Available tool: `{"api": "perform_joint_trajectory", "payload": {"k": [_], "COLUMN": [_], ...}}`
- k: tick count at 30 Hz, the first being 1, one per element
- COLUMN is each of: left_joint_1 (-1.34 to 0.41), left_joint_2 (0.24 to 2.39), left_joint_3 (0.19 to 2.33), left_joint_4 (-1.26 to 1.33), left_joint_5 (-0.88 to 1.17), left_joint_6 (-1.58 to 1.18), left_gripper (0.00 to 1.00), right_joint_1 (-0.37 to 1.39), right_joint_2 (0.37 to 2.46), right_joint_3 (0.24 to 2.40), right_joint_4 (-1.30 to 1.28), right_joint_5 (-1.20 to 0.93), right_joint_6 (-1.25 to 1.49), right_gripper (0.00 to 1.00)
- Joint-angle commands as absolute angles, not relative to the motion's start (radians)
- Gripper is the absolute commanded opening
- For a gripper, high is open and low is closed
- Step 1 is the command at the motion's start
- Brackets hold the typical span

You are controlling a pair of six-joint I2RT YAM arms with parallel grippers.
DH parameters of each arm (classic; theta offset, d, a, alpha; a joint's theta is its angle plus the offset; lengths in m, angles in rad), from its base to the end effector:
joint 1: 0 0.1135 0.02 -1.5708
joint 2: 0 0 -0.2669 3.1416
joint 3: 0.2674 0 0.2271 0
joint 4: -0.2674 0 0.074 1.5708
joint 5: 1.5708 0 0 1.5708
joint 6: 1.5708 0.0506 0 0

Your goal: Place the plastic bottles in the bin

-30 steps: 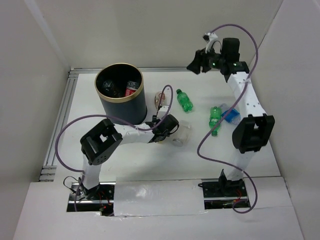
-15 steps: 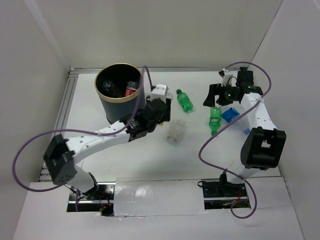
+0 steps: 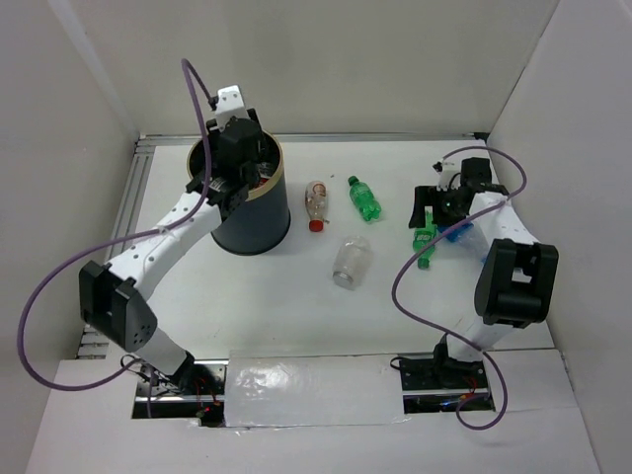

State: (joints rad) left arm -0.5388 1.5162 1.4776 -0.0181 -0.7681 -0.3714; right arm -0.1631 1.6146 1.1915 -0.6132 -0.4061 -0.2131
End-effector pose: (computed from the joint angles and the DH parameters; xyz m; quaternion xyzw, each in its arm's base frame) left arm 0.3072 -0.1427 0.4253 -0.2001 0.6931 -0.0353 0.6916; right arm 0.3164 -0.0318 0.2412 -0.0768 0.9431 0.1427 0.2905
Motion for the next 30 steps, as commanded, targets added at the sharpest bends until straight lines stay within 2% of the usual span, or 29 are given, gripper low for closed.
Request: {"api": "perform_joint_trajectory", "payload": {"k": [1, 2, 3, 4, 5, 9, 13, 16, 17, 20, 21, 24, 28, 30], "left_joint_1": [-0.491, -0.482, -0.470, -0.469, -0.469, -0.520, -0.667, -0.750, -0.825, -0.889, -0.909, -0.989, -1.064, -1.074], "left_joint_2": [1.575, 1.595, 1.626, 1.626, 1.626, 1.546, 1.467, 1.411, 1.396, 1.396, 1.396, 1.423, 1.486, 1.523], "left_joint_3": [1.552, 1.569, 1.597, 1.597, 1.597, 1.520, 1.484, 1.410, 1.310, 1.189, 1.149, 1.028, 0.930, 0.930], "left_joint_4": [-0.064, -0.093, -0.121, -0.155, -0.155, -0.042, -0.029, -0.029, -0.029, 0.003, 0.015, 0.066, 0.139, 0.166], "left_joint_5": [-0.828, -0.828, -0.837, -0.850, -0.850, -0.819, -0.703, -0.559, -0.470, -0.445, -0.436, -0.448, -0.437, -0.437], "left_joint_6": [-0.382, -0.382, -0.382, -0.382, -0.382, -0.274, -0.213, -0.227, -0.259, -0.336, -0.386, -0.477, -0.538, -0.538], "left_gripper": [0.29, 0.40, 0.54, 0.92, 1.00, 1.00, 1.00, 0.95, 0.94, 0.95, 0.95, 0.99, 0.99, 0.99], "right_joint_1": [-0.176, -0.176, -0.176, -0.176, -0.176, -0.166, -0.156, -0.156, -0.156, -0.156, -0.156, -0.146, -0.063, -0.013], "right_joint_2": [1.634, 1.649, 1.667, 1.677, 1.677, 1.724, 1.790, 1.850, 1.889, 1.890, 1.890, 1.864, 1.873, 1.884], "right_joint_3": [1.170, 1.170, 1.170, 1.170, 1.170, 1.170, 1.170, 1.212, 1.241, 1.288, 1.313, 1.474, 1.878, 2.000], "right_joint_4": [-0.541, -0.541, -0.541, -0.541, -0.541, -0.519, -0.508, -0.508, -0.559, -0.622, -0.650, -0.777, -0.920, -0.887], "right_joint_5": [-0.362, -0.362, -0.350, -0.350, -0.336, -0.257, -0.212, -0.234, -0.274, -0.369, -0.406, -0.575, -0.890, -0.972], "right_joint_6": [-0.201, -0.201, -0.201, -0.201, -0.201, -0.181, -0.161, -0.161, -0.188, -0.263, -0.290, -0.427, -0.589, -0.606], "right_gripper": [0.99, 0.99, 0.99, 0.99, 0.99, 0.99, 0.99, 0.78, 0.59, 0.35, 0.25, 0.16, 0.13, 0.13]}}
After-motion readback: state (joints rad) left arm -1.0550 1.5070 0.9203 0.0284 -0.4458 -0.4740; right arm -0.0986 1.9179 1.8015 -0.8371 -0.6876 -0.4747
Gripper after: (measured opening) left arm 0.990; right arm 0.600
